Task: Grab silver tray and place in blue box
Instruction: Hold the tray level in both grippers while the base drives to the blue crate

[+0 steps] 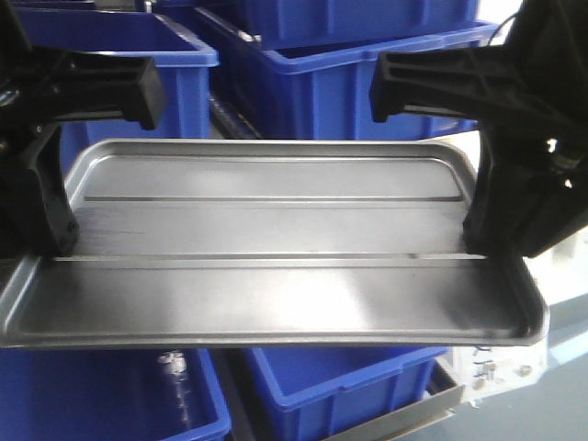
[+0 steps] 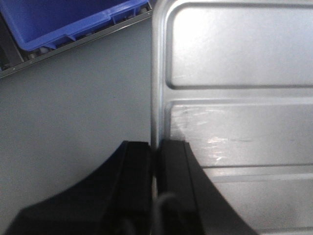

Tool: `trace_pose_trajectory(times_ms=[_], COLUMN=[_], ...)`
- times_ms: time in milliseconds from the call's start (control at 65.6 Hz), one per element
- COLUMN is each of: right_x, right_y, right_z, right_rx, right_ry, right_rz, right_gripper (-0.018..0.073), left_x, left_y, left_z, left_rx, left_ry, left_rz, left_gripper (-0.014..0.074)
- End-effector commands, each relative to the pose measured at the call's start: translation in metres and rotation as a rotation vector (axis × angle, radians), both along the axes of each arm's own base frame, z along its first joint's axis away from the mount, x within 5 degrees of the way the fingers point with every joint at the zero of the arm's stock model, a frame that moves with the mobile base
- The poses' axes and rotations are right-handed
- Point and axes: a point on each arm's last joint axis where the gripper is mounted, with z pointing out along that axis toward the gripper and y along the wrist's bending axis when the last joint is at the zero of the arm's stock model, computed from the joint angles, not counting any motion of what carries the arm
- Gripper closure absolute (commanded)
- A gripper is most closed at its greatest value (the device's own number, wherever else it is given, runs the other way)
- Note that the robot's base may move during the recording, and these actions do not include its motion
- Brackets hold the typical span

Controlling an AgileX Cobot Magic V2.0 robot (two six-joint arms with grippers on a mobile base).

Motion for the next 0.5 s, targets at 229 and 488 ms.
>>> trace_pose_trajectory(times_ms=[229, 488], right_x=[0.0034, 0.0034], right_y=[0.0017, 0.0017], right_z=[0.0173, 0.0173], right_rx=[0.043, 0.043], right_ry=[-0.084, -0.084], right_rz=[0.025, 0.025], right_gripper=[0.05, 0.05], left_x=[0.0014, 0.0014], left_y=[0.0011, 0.0011], left_z=[0.0146, 0.0146], left_rx=[-0.039, -0.039], left_ry=[-0.051, -0.051], left_rz=[-0.008, -0.008], left_gripper=[0.0602, 0.0602])
